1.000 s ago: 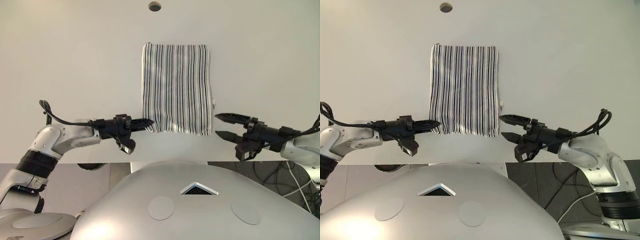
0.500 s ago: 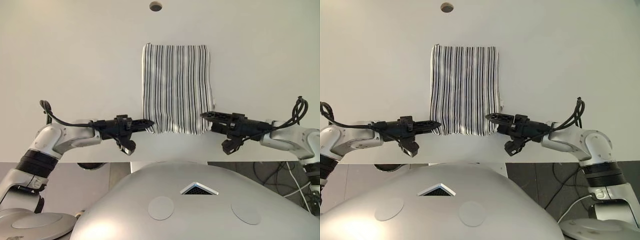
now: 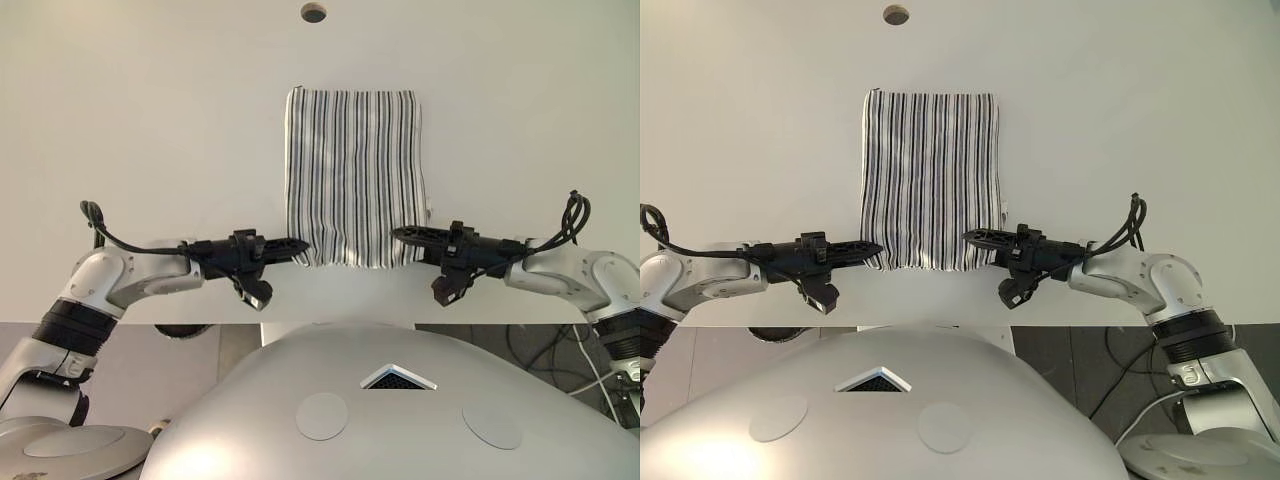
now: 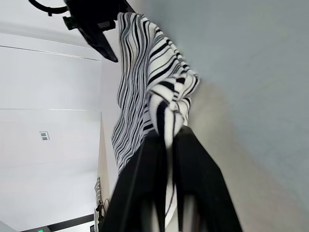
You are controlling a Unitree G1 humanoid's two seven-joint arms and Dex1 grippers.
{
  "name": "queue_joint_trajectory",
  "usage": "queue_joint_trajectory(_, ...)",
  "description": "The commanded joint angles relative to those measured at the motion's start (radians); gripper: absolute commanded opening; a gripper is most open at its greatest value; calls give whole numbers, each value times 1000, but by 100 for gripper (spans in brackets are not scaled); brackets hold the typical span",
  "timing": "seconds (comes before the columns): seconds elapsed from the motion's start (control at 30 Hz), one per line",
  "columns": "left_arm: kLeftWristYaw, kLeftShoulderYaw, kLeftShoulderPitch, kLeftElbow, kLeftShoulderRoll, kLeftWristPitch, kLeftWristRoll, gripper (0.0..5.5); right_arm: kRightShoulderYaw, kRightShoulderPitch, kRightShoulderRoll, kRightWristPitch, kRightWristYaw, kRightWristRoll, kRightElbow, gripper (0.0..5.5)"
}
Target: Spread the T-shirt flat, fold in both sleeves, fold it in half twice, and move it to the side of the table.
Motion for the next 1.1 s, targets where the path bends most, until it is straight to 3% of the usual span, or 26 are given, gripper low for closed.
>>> queue_joint_trajectory(0.03,-13,-38,45,39,-14,26,82,7,71,10,-33,49,121,-44,81,151)
queue_joint_trajectory(0.17,-3,-36,41,42,-13,27,82,7,88,-5,-40,60,130,-17,96,64)
queue_joint_trajectory(0.33,8,-36,32,40,-20,23,82,7,84,-13,-38,83,156,72,78,6)
queue_joint_trajectory(0.47,19,-32,34,11,-18,-3,66,7,39,-3,-59,125,199,216,9,0)
queue_joint_trajectory(0.53,44,-17,36,-3,-2,-29,89,7,14,29,-79,192,257,389,-75,0)
queue_joint_trajectory(0.7,7,20,83,-74,44,-55,-110,7,-54,174,-188,371,401,731,-327,0)
queue_joint_trajectory(0.9,-72,60,182,-218,103,-12,-355,7,-203,358,-276,496,490,911,-531,0)
queue_joint_trajectory(1.1,-163,70,236,-341,141,78,-644,7,-283,414,-264,554,549,931,-578,0)
